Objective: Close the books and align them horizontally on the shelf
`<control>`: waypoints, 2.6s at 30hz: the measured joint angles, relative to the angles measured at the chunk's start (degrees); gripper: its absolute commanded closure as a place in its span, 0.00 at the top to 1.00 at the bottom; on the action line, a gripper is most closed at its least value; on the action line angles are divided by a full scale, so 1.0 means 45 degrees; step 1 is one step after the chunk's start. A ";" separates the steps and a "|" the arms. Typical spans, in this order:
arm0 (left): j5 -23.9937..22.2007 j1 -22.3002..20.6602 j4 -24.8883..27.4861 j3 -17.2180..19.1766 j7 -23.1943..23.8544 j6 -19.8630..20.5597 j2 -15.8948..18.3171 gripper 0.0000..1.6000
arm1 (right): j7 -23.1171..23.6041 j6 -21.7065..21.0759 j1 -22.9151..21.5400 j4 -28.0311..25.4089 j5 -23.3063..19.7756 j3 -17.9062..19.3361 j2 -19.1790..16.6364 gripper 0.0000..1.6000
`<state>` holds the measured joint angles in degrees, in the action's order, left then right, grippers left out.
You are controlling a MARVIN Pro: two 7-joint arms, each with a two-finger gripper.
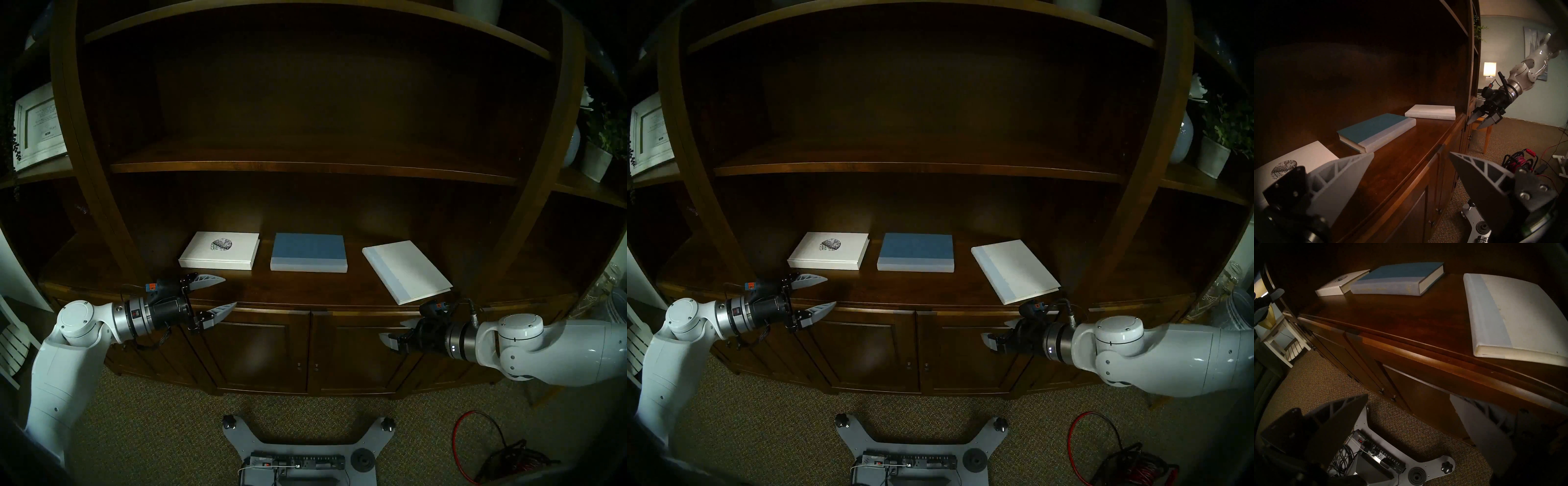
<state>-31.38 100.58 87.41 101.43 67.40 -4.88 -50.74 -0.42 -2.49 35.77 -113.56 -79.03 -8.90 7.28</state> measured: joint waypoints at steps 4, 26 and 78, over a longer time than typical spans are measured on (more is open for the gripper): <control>-0.0176 -0.0460 -0.0495 -0.0244 0.0452 -0.0218 0.0050 1.00 | 0.0000 0.0000 -0.0005 0.0000 -0.0001 0.0000 0.0000 1.00; -0.0517 -0.1719 -0.0955 -0.0877 0.1339 -0.0547 -0.0306 1.00 | 0.0001 0.0000 -0.0021 -0.0001 -0.0005 -0.0003 0.0000 1.00; 0.0518 -0.2131 0.0838 -0.2160 -0.2130 0.1552 -0.2054 1.00 | -0.2161 -0.0852 -0.0364 -0.0962 -0.1036 0.0517 0.1669 1.00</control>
<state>-29.05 90.99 91.18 91.71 57.82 2.10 -59.99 -10.14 -6.33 34.13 -117.89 -83.69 -6.57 14.79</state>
